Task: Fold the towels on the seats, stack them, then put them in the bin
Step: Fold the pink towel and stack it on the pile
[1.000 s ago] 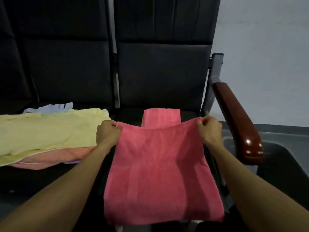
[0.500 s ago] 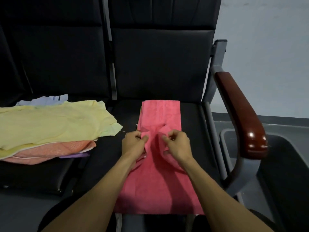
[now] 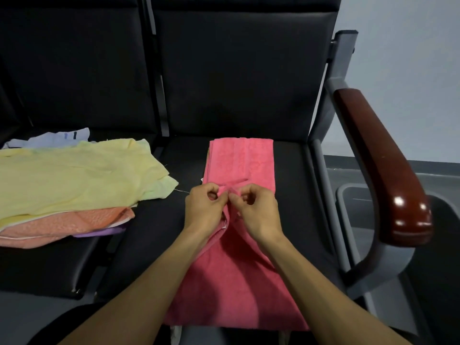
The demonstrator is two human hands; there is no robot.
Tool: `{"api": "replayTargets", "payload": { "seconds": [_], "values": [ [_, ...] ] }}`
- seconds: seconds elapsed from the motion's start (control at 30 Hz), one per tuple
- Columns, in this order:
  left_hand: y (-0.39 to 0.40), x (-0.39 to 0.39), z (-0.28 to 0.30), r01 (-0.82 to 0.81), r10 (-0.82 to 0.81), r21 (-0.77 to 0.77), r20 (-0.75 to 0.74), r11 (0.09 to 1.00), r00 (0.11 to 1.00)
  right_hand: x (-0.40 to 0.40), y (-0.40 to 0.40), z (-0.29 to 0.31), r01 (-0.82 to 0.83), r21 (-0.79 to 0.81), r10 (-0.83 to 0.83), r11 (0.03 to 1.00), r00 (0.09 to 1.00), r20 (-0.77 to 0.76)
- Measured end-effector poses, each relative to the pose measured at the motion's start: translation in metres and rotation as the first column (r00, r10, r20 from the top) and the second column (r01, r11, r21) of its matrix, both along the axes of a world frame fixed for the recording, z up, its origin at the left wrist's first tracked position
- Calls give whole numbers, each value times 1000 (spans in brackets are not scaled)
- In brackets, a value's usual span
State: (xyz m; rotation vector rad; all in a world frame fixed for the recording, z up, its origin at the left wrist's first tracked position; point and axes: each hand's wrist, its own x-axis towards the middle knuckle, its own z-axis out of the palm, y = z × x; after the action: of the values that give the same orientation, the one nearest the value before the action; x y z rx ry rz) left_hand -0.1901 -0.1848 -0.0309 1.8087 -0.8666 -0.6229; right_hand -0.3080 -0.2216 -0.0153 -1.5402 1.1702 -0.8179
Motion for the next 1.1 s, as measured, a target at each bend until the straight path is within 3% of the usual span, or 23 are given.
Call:
{"api": "replayTargets", "payload": {
  "seconds": [0.2,0.37,0.4,0.47,0.53,0.67,0.83,1.0,1.1],
  "values": [
    [4,4,-2,27,-32,-28,-194,999,980,0,0,-2,-43,37,43,998,999,-4],
    [14,7,6,162,-159,19,-128,987,979,-9,-6,9,-231,151,234,961,972,-1],
    [16,10,6,186,-181,38,-105,982,978,-12,-10,10,-233,143,239,962,971,-30],
    [20,12,7,231,-230,108,-20,967,973,-19,-21,8,-257,-36,240,966,935,-260],
    [26,7,10,284,-302,181,83,942,950,-23,-27,4,-393,-146,277,908,823,-495],
    [34,-1,11,407,-444,242,124,881,887,-23,-30,3,-534,-63,339,843,618,-710],
    [39,-3,12,537,-587,271,151,799,796,-17,-34,6,-619,-3,367,786,471,-802],
    [47,-3,15,631,-700,326,164,704,695,-24,-40,-3,-540,-81,213,838,460,-862],
    [47,20,21,539,-648,402,209,740,733,-34,-46,0,-481,-128,143,867,486,-862]
  ]
}}
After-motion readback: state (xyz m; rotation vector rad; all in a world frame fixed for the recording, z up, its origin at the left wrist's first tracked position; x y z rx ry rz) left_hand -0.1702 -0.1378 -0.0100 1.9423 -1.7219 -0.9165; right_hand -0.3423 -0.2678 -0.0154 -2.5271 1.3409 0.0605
